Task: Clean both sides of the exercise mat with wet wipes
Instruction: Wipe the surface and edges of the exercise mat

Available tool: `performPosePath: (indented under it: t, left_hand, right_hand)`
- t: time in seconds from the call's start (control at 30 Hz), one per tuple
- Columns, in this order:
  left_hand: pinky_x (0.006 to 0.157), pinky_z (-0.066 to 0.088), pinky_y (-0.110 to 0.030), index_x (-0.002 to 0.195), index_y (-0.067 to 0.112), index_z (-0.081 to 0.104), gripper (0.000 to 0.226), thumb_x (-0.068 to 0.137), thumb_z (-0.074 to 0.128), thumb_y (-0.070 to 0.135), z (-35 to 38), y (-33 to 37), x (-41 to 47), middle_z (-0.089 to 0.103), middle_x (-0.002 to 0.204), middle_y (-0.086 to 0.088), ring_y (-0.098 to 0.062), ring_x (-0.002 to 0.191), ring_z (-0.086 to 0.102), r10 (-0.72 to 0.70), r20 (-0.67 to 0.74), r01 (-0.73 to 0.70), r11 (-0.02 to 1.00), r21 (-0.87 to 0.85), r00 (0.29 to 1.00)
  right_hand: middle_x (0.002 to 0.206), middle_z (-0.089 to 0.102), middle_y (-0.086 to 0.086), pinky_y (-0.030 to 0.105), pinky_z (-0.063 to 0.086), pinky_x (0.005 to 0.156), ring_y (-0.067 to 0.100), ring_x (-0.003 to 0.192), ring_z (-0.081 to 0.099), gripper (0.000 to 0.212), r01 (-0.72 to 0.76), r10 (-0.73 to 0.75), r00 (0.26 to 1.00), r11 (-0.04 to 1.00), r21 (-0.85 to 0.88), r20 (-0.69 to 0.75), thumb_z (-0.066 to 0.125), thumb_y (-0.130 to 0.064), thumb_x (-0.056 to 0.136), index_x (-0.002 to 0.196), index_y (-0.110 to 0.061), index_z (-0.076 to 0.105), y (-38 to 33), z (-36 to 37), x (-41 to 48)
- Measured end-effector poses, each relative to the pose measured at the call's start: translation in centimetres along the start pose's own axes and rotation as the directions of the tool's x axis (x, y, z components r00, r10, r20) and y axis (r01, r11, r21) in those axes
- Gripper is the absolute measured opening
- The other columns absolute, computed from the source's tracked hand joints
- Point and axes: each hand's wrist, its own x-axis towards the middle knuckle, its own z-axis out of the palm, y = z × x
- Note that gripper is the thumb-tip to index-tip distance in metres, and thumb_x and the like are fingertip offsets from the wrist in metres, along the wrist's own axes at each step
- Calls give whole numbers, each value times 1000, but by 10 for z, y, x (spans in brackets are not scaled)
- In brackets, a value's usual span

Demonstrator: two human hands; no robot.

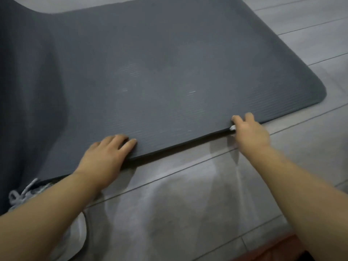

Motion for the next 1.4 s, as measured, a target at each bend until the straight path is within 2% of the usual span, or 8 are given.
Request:
performPosePath:
  t: [0.13,0.4,0.67,0.8,0.9,1.03,1.3,1.4]
  left_hand:
    - [50,55,-49,107,-2,68,63,46,83,-12,-10,9,15,69,103,-22,-43,79,69,-48,88,48,999,8,995]
    - [76,54,-43,130,2,50,52,80,66,0,-31,75,73,54,134,-15,-34,111,60,40,-25,-41,998,-48,999]
    - [51,55,-36,103,8,73,66,39,91,11,-13,65,50,72,101,-9,-25,80,72,102,1,-102,993,-59,995]
    - [50,55,-40,101,-1,71,60,43,89,-1,-7,78,58,72,99,-16,-30,79,72,72,-37,-74,995,-66,997]
    - [51,55,-39,103,0,70,58,48,88,-3,-8,85,64,71,101,-16,-31,81,71,55,-51,-60,994,-97,997]
    - [53,56,-36,105,4,71,54,53,84,-2,-9,80,54,71,104,-13,-28,84,71,111,-127,-127,984,-123,986]
    - [54,56,-35,99,12,74,67,35,92,16,-11,58,32,73,101,-4,-24,82,72,81,-88,-85,995,-46,993]
    - [51,55,-36,95,5,75,62,36,91,-1,-8,64,45,73,96,-11,-27,80,72,79,-152,-89,994,-60,985]
  right_hand:
    - [116,38,19,42,45,76,39,93,54,37,-113,116,990,993,-30,78,47,-7,90,127,-11,43,18,-11,15]
    - [75,58,11,21,30,31,26,42,54,35,532,-508,829,845,51,-232,62,-31,71,94,-6,70,-39,11,-15]
    - [126,38,18,42,42,85,39,106,51,46,-281,272,959,952,125,83,39,-14,95,141,-15,35,69,5,24]
    - [126,42,14,38,46,72,35,96,59,68,104,-116,988,988,110,102,54,-30,92,149,-20,18,24,12,8]
    - [81,56,11,23,31,38,27,44,54,70,409,-384,906,902,138,-179,84,-27,59,124,-17,60,-32,21,-10]
    - [72,53,10,18,22,35,25,35,47,34,518,-456,830,843,142,-321,56,-15,67,97,-14,71,-36,23,-3]
    - [121,46,21,41,41,87,40,104,53,35,-392,387,918,843,368,89,36,-20,100,133,-15,44,70,14,29]
    - [121,43,14,38,42,77,36,99,55,60,-79,63,995,976,203,84,41,-23,97,150,-28,12,48,11,15]
